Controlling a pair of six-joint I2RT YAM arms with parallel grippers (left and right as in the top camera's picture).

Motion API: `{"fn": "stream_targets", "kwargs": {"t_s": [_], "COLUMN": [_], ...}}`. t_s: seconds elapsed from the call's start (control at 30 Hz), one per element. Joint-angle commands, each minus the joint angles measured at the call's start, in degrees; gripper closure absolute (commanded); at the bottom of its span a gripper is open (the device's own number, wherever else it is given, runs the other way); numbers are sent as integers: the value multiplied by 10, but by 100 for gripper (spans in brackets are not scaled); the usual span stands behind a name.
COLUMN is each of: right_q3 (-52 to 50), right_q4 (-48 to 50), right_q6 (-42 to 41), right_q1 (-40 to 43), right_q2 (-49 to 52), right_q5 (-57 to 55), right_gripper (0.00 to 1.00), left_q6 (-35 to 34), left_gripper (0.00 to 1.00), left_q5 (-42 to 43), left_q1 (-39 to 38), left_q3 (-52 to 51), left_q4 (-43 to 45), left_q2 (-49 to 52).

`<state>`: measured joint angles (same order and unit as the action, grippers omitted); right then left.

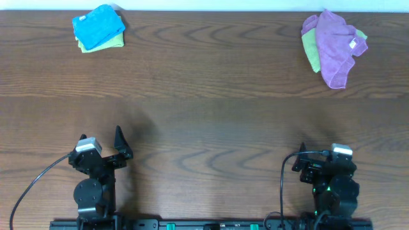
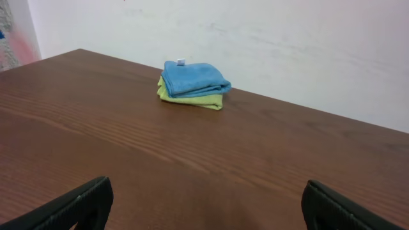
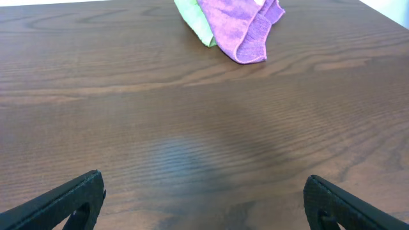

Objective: Fold the cloth

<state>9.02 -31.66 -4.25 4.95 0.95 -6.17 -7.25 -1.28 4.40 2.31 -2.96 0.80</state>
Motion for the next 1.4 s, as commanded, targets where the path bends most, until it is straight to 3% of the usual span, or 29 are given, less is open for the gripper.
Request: {"fn": "stream_targets", "kwargs": {"t_s": [0.0, 0.1, 0.2, 0.43, 0.6, 0.73, 0.97, 1.13, 1.23, 1.37], "right_q3": [-6, -6, -6, -6, -2, 47, 245, 430, 501, 519], "right_q4": [0, 11, 82, 356, 505, 593, 595, 491, 422, 433], "right_q6": [7, 2, -6, -36, -71, -130, -142, -142, -142, -142], "right_q1": [-5, -5, -5, 4, 43, 95, 150, 154, 155, 154], "right_q2": [-7, -7, -7, 25, 169, 378, 709, 917, 984, 1023], "right_q5": [4, 6, 9, -12, -13, 16, 119, 131, 154, 198], "right_gripper": [1, 1, 1, 1, 1, 1, 1, 1, 1, 1], "left_q6": [10, 10, 10, 10, 10, 10, 10, 10, 10, 10], "left_gripper": [5, 4, 5, 5, 4, 5, 5, 4, 5, 4], "left_q5": [-2, -2, -2, -2, -2, -2, -2, -2, -2, -2], "left_q1": [2, 2, 2, 2, 2, 2, 2, 2, 2, 2], "left_q3": [-20, -20, -20, -20, -20, -20, -20, -20, -20, -20], "left_q4": [-13, -13, -13, -13, -13, -13, -13, -13, -13, -13], "left_q2": [-6, -6, -6, -6, -6, -6, -6, -6, -6, -6]}}
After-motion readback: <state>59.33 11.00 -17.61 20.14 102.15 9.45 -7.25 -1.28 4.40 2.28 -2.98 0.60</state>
